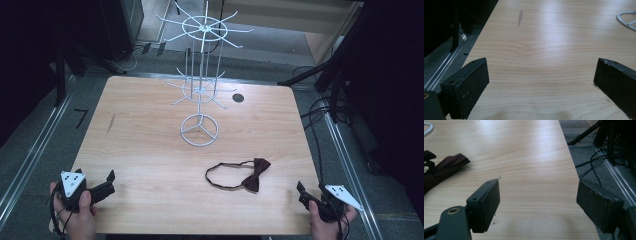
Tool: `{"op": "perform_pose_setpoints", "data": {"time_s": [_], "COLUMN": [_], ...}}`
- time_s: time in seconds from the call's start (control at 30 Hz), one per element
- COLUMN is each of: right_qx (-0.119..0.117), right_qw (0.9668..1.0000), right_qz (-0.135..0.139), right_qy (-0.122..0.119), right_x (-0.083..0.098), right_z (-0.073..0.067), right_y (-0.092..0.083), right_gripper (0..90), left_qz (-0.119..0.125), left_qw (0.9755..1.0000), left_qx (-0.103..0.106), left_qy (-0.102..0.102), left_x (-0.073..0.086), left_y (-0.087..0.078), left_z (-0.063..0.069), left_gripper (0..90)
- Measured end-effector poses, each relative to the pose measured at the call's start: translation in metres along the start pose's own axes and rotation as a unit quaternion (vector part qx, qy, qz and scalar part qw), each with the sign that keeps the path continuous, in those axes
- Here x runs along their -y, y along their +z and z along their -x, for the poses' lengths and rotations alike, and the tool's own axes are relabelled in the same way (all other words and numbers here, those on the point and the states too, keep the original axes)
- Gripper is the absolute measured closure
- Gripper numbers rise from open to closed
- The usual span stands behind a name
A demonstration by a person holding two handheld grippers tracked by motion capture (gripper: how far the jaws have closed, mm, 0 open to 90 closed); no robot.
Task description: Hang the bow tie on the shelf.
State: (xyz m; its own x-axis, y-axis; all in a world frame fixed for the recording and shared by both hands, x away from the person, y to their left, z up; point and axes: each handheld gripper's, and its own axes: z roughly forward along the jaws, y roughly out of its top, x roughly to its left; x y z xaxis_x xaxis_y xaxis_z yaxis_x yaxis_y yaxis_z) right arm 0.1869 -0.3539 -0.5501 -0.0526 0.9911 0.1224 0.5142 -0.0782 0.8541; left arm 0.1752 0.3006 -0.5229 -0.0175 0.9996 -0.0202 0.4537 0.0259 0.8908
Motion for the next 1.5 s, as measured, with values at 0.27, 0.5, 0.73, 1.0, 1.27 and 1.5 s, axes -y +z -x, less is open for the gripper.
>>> {"op": "perform_pose_setpoints", "data": {"time_s": [0.27, 0.5, 0.73, 1.0, 1.27, 1.5], "right_qx": [-0.013, -0.031, -0.043, -0.045, -0.061, -0.072], "right_qw": [0.9998, 0.9994, 0.9983, 0.9968, 0.9939, 0.9921], "right_qz": [-0.005, -0.008, -0.022, -0.059, -0.078, -0.089], "right_qy": [-0.016, -0.016, -0.033, -0.031, -0.049, -0.050], "right_x": [-0.008, -0.018, -0.028, -0.036, -0.041, -0.045], "right_z": [-0.020, -0.041, -0.059, -0.082, -0.107, -0.125], "right_y": [0.000, -0.004, -0.009, 0.003, 0.013, 0.024], "right_gripper": [19.4, 18.5, 16.4, 18.7, 17.7, 17.2], "left_qz": [-0.006, -0.007, -0.006, -0.009, -0.007, -0.007], "left_qw": [0.9998, 0.9998, 0.9998, 0.9998, 0.9998, 0.9997], "left_qx": [-0.002, -0.001, 0.000, -0.002, -0.005, -0.002], "left_qy": [0.020, 0.019, 0.019, 0.019, 0.021, 0.023], "left_x": [0.000, 0.000, 0.000, 0.000, 0.000, -0.001], "left_y": [0.001, 0.001, 0.001, 0.001, 0.001, 0.002], "left_z": [0.005, 0.005, 0.004, 0.005, 0.005, 0.005], "left_gripper": [0.4, 0.4, 0.4, 0.4, 0.4, 0.4]}}
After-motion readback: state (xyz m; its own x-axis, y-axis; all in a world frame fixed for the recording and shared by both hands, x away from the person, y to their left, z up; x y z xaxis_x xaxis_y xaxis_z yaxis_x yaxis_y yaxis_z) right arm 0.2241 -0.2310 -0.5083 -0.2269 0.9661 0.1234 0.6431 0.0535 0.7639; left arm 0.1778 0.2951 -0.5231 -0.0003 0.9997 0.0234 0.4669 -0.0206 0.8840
